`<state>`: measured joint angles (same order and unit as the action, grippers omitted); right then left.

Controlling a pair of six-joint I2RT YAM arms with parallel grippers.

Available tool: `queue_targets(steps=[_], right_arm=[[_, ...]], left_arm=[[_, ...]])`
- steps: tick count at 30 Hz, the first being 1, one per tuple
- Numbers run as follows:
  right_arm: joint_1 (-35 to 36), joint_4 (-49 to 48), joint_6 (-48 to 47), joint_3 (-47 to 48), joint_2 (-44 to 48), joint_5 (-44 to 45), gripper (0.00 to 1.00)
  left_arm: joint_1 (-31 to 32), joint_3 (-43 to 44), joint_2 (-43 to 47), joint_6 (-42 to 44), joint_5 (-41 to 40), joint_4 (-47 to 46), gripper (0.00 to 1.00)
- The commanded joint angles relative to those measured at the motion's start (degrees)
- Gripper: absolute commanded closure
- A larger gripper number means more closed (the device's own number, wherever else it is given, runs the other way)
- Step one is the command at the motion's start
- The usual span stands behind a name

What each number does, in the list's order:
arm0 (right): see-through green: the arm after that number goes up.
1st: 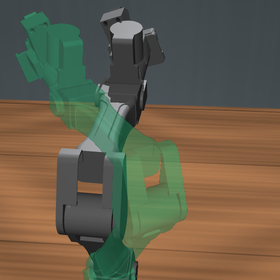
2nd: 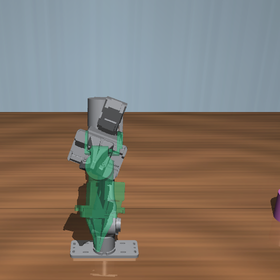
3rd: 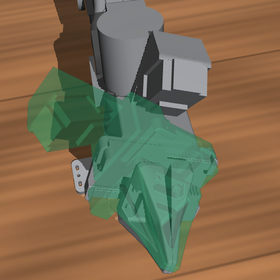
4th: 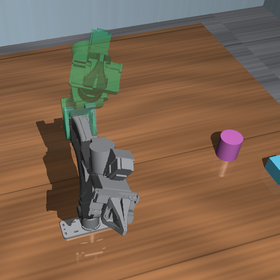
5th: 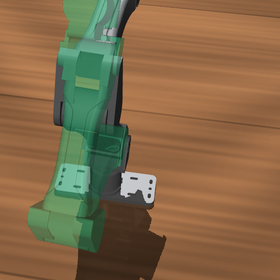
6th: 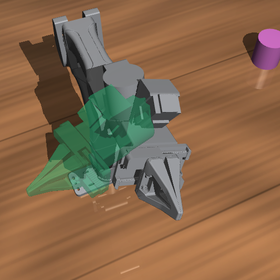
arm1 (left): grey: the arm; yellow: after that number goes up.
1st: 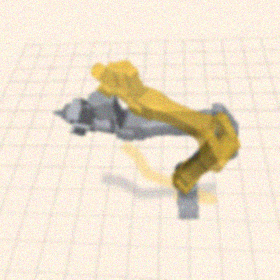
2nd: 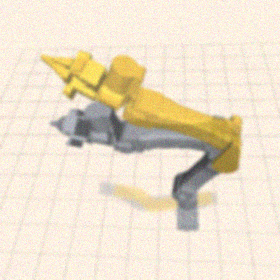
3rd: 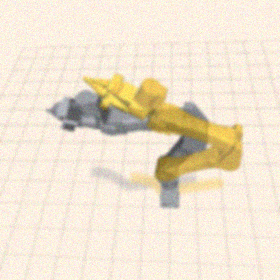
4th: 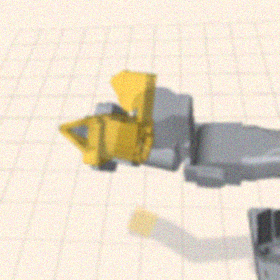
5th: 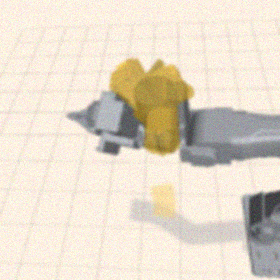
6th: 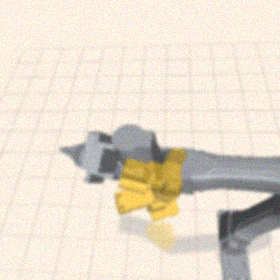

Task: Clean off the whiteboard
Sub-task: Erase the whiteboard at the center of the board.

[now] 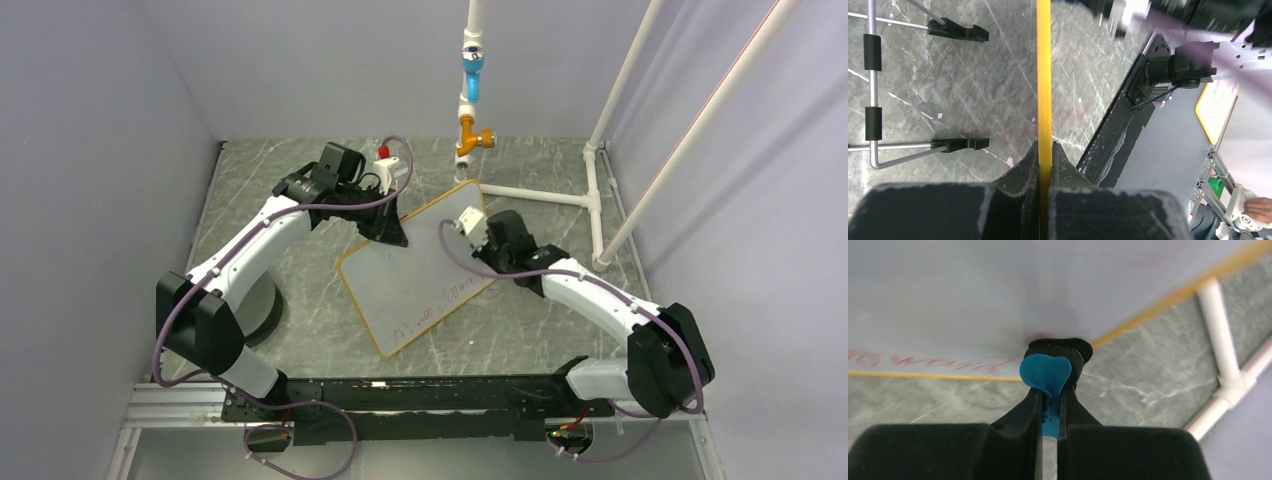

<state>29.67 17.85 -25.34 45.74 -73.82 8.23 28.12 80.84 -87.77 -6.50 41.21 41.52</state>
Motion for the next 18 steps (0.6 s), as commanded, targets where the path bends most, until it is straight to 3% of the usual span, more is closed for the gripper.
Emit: queue_targets(steps=[1, 8, 18], right_arm=[[8.23, -0.47, -6.09, -5.69, -0.38, 0.86, 1.00], [9.80, -0.17, -5.20, -5.19, -2.56, 2.71, 1.00], [3.64, -0.53, 0.53, 5.04, -1.38, 3.43, 1.00]], left_arm=[[0.51, 1.17, 3.15, -0.87, 6.86, -3.33, 1.00], [0.50, 1.17, 3.09, -0.87, 6.81, -3.29, 1.00], [0.48, 1.19, 3.69, -0.70, 6.80, -3.09, 1.00]])
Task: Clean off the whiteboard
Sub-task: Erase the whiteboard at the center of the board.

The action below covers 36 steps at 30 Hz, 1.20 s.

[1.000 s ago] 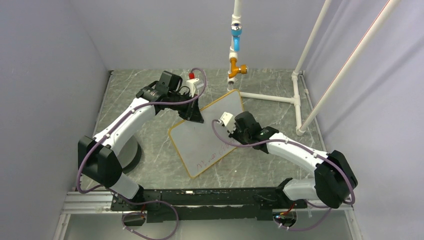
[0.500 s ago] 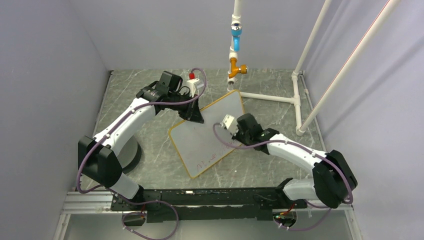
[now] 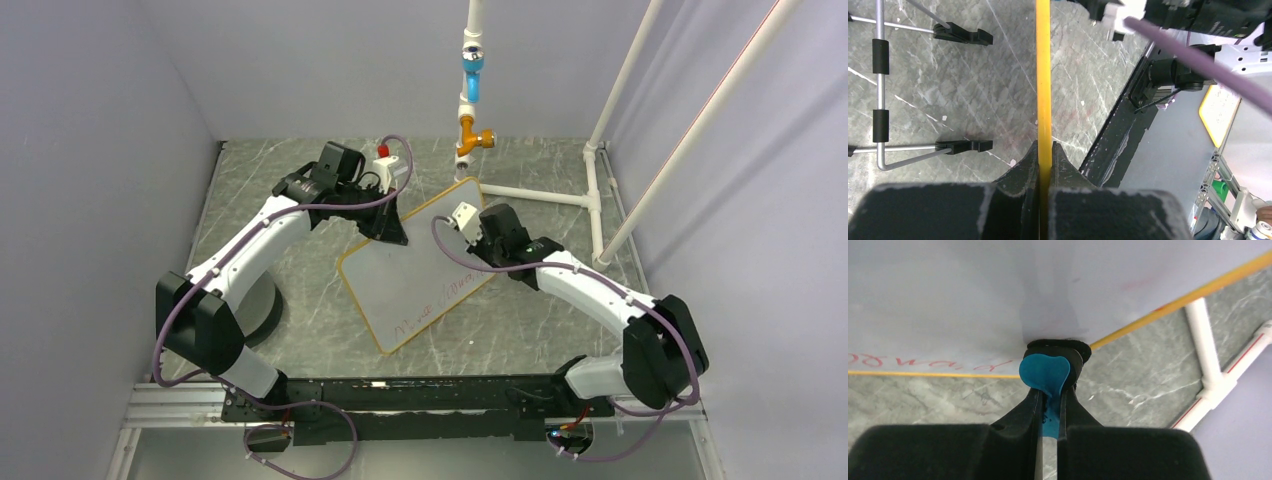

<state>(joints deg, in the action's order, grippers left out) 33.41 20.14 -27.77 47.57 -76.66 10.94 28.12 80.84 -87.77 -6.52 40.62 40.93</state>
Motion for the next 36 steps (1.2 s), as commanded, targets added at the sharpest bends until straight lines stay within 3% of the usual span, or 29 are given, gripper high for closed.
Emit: queue_targets(steps=[1, 8, 15, 19, 25, 31, 36], right_arm=[[-0.13, -2.56, 3.49, 2.69, 1.24, 0.37, 1.00], [1.81, 0.08, 4.72, -4.29, -2.63, -2.38, 1.00], [0.04, -0.72, 4.97, -1.84, -1.47, -2.29, 1.00], [-5.43, -2.15, 4.28, -0.24, 1.80, -11.37, 1.00], [-6.79, -5.24, 7.40, -1.24, 5.47, -20.72, 1.00], [-6.60, -0.54, 13.83, 1.68, 0.69, -28.84, 1.00], [-7.06, 3.78, 18.57, 4.38, -4.63, -24.32, 1.00]], left_arm=[[0.49, 1.17, 3.78, -0.65, 7.37, -2.47, 1.00], [0.52, 1.16, 4.01, -0.67, 7.50, -2.58, 1.00], [0.55, 0.86, 4.08, -0.92, 7.46, -2.87, 1.00], [0.55, -0.32, 4.46, -1.38, 7.55, -3.47, 1.00], [0.05, -4.19, 5.32, -5.82, 4.80, -5.73, 1.00], [-1.08, -9.77, 8.62, -12.54, 1.17, -10.58, 1.00], [-2.31, -14.02, 11.33, -15.23, 0.16, -13.50, 1.00]])
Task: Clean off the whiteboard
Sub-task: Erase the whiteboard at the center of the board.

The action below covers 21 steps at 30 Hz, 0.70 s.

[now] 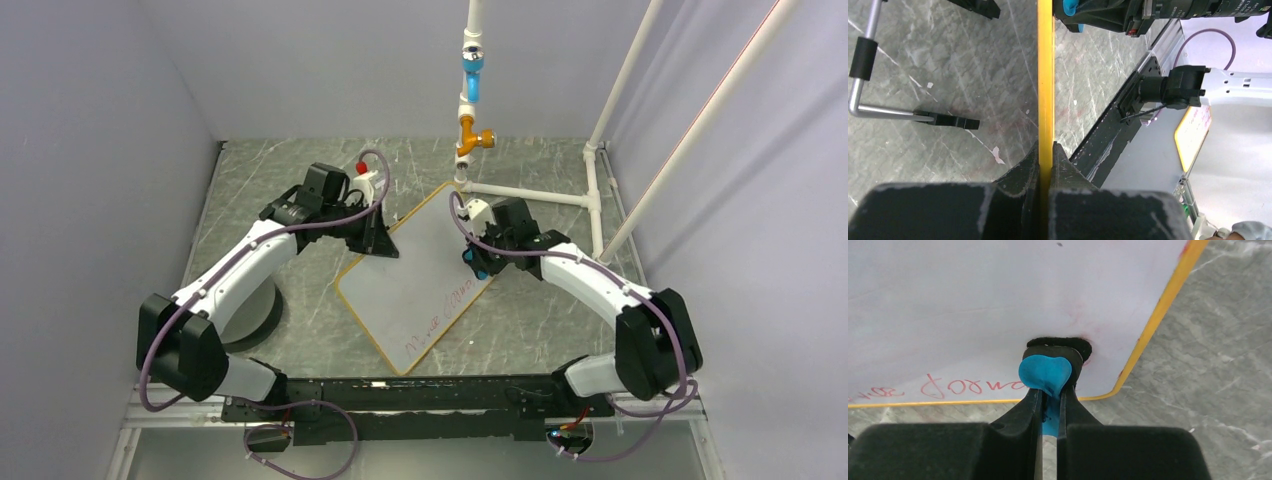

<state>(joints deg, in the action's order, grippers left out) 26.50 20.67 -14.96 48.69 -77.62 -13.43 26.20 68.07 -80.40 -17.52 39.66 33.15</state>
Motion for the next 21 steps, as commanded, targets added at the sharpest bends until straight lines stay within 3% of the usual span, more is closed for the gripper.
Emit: queue_targets(steps=[1, 8, 17, 21], right_arm=[[-0.75, 3.29, 6.74, 3.18, -4.28, 1.66, 1.00], [-3.32, -0.26, 12.62, 2.12, -5.20, 4.97, 1.00], [-0.94, -1.57, 15.62, 3.34, -6.24, -13.12, 1.00], [-2.39, -4.05, 18.70, 2.01, -3.52, -9.04, 1.00]], left_arm=[[-0.44, -1.65, 4.24, -4.32, 1.09, -5.82, 1.00], [-0.46, -2.81, 4.99, -4.72, 2.21, -6.76, 1.00], [-0.52, -2.50, 4.57, -4.23, 3.37, -6.74, 1.00], [-0.49, -2.43, 4.12, -4.10, 3.80, -6.82, 1.00]])
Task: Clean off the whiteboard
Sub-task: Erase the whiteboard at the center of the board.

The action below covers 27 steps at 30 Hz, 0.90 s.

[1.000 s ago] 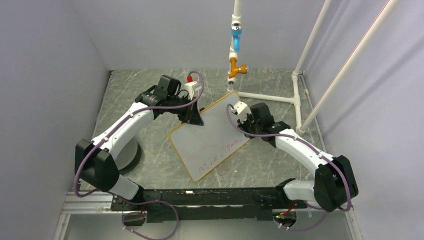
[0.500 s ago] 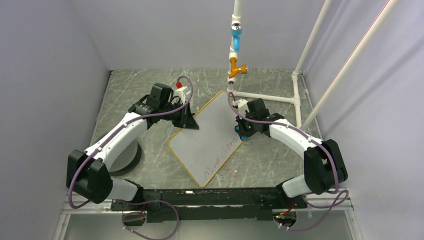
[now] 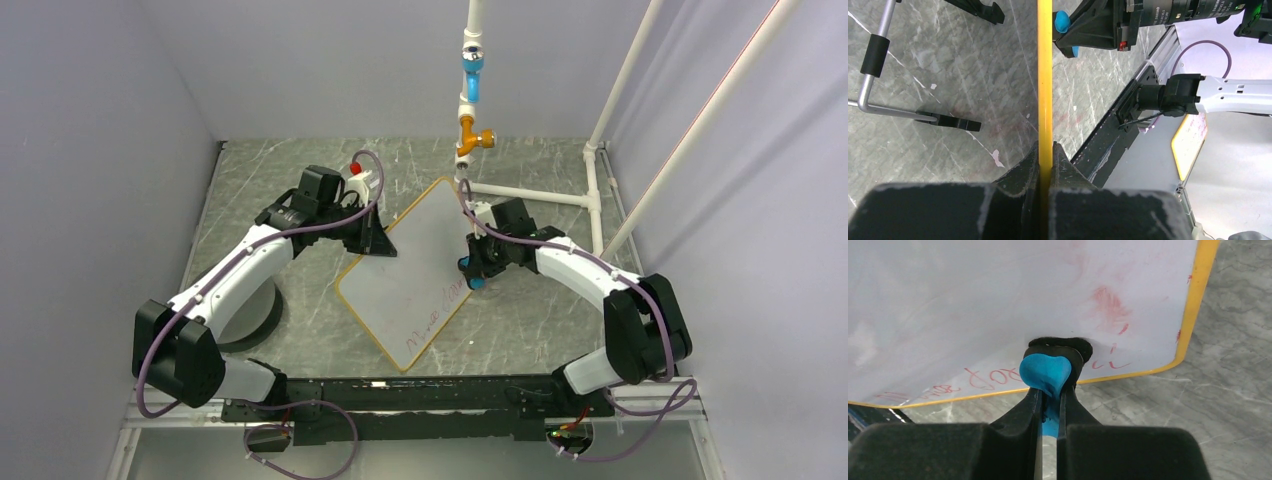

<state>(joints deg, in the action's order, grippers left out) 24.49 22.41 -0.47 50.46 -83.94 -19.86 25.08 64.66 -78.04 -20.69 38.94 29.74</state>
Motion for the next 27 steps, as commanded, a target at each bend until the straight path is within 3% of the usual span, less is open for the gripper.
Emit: queue_targets(steps=[1, 7, 12, 17, 20, 27], right_arm=[[-1.38, -6.63, 5.18, -0.23, 3.33, -0.70, 1.00], [-6.13, -7.21, 7.71, -0.43, 1.45, 6.35, 1.00], [-4.81, -4.93, 6.57, 0.56, -1.83, -0.40, 1.00], [1.38, -4.98, 4.49, 0.52, -0.48, -8.67, 1.00], [3.39, -6.74, 4.07, 0.50, 2.33, -8.30, 1.00], [-5.51, -9.07, 5.37, 0.58, 5.19, 0.72, 1.00]], left_arm=[[0.60, 0.92, 1.68, -0.93, 4.73, -3.52, 1.00], [0.70, 1.45, 1.20, -0.32, 5.50, -2.99, 1.00], [0.67, 1.46, 1.20, -0.23, 5.53, -3.11, 1.00], [0.65, 1.56, 0.88, 0.11, 5.99, -3.02, 1.00], [0.70, 1.58, 0.83, 0.27, 6.39, -3.19, 1.00], [0.75, 2.41, 0.70, 0.95, 7.07, -2.58, 1.00]])
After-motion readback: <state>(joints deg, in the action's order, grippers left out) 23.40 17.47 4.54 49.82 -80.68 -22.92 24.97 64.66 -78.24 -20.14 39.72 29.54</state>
